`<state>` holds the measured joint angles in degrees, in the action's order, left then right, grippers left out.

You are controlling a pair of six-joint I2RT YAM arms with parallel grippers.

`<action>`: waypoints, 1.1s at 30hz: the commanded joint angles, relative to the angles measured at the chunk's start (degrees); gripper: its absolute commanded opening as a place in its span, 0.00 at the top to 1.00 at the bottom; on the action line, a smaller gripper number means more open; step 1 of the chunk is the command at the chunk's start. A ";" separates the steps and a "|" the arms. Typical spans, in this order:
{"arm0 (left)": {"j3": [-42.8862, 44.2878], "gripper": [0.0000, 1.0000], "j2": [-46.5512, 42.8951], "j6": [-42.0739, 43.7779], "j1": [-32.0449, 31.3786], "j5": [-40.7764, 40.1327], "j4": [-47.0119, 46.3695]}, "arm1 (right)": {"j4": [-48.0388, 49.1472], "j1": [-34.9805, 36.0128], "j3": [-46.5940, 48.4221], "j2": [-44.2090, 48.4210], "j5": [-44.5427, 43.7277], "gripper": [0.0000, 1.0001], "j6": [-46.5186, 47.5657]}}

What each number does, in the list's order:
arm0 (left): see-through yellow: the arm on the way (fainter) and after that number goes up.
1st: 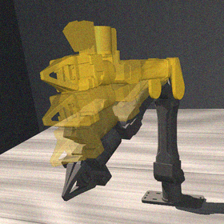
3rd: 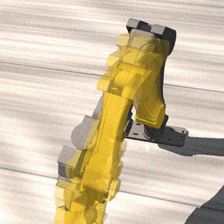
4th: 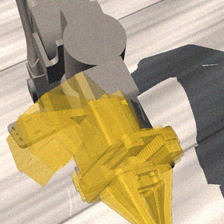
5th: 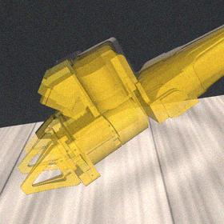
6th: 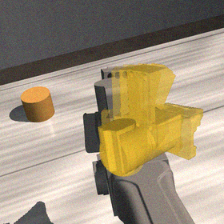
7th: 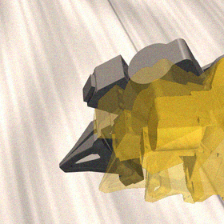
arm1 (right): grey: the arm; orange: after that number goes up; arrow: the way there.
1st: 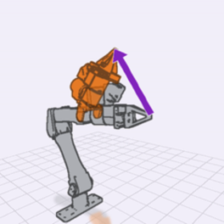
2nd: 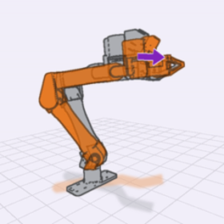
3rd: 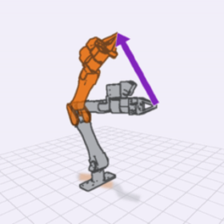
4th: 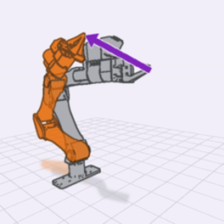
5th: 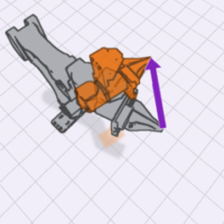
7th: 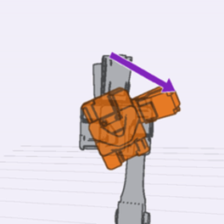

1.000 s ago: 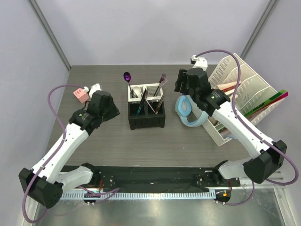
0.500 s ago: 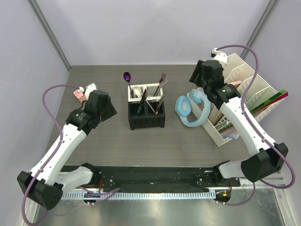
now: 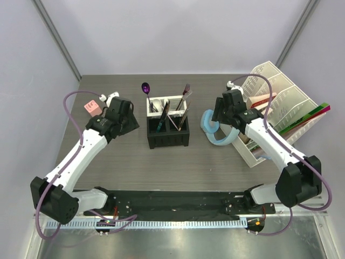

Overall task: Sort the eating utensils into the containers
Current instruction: Move the container to the center of the board.

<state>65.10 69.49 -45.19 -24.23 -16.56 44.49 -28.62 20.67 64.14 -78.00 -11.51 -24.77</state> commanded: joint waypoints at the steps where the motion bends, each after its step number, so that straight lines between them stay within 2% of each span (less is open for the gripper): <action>1: 0.47 0.51 1.52 0.81 0.32 2.23 -2.92 | 1.90 0.60 -0.77 -0.66 5.44 0.43 0.96; 7: -0.76 0.53 1.88 0.80 0.32 3.46 -3.44 | 4.63 4.03 -2.70 -2.50 9.31 0.43 1.93; 13: -1.29 0.52 1.17 1.77 0.58 3.02 -3.27 | 4.10 6.67 -0.51 -6.99 10.72 0.42 1.05; 18: -1.03 0.52 1.26 2.21 1.11 2.76 -2.92 | 5.68 7.28 -1.47 -10.76 15.90 0.42 0.34; 22: -1.29 0.52 1.08 2.39 1.55 2.50 -2.57 | 6.21 11.31 0.54 -12.79 18.10 0.42 1.04; 29: -1.47 0.52 1.08 2.83 2.34 3.11 -3.00 | 6.12 15.36 4.68 -16.40 20.12 0.42 -0.80; 33: -1.82 0.52 0.82 2.91 2.69 3.29 -3.18 | 5.33 16.34 5.21 -16.58 18.02 0.42 -1.15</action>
<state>63.70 71.83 -43.03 -22.13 -13.67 42.98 -25.32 35.27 66.41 -94.80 5.45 -24.47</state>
